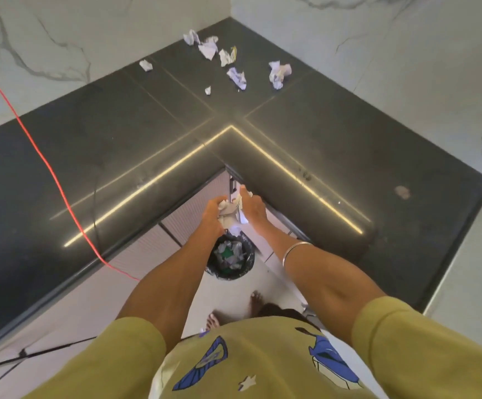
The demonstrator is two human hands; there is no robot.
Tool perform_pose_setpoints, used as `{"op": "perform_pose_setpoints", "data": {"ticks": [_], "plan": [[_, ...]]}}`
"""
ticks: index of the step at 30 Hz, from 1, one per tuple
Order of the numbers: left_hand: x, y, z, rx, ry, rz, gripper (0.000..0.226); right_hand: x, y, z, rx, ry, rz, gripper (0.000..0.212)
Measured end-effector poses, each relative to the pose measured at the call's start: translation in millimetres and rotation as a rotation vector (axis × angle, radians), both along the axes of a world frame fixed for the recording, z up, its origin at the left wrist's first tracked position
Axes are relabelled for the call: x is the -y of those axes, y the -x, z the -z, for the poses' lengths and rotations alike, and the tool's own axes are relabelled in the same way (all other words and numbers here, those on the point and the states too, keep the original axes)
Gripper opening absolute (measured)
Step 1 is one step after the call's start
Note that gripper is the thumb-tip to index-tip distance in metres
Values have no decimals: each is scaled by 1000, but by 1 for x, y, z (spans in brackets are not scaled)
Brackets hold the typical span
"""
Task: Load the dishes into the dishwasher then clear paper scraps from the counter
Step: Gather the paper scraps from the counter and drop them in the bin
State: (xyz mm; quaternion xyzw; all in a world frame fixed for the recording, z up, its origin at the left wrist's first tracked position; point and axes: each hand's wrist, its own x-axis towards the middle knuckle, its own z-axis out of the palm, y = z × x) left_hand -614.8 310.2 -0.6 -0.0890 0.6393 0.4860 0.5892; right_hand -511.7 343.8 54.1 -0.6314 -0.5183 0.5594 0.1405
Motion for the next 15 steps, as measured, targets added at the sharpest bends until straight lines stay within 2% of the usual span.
{"op": "perform_pose_setpoints", "data": {"ticks": [3, 5, 8, 9, 12, 15], "plan": [[15, 1, -6, 29, 0, 2, 18, 8, 5, 20, 19, 85, -10, 82], [21, 2, 1, 36, 13, -5, 20, 7, 5, 53, 9, 122, -16, 85], [31, 3, 22, -12, 57, 44, 19, 19, 4, 73, -28, 202, 59, 122], [35, 2, 28, -24, 74, 52, 18, 24, 3, 77, -46, 228, 77, 119], [45, 0, 45, -48, 94, 56, 16, 44, 5, 58, -74, 260, 115, 89], [53, 1, 78, -35, 175, 24, 19, 48, 7, 85, -74, 296, 102, 82]]}}
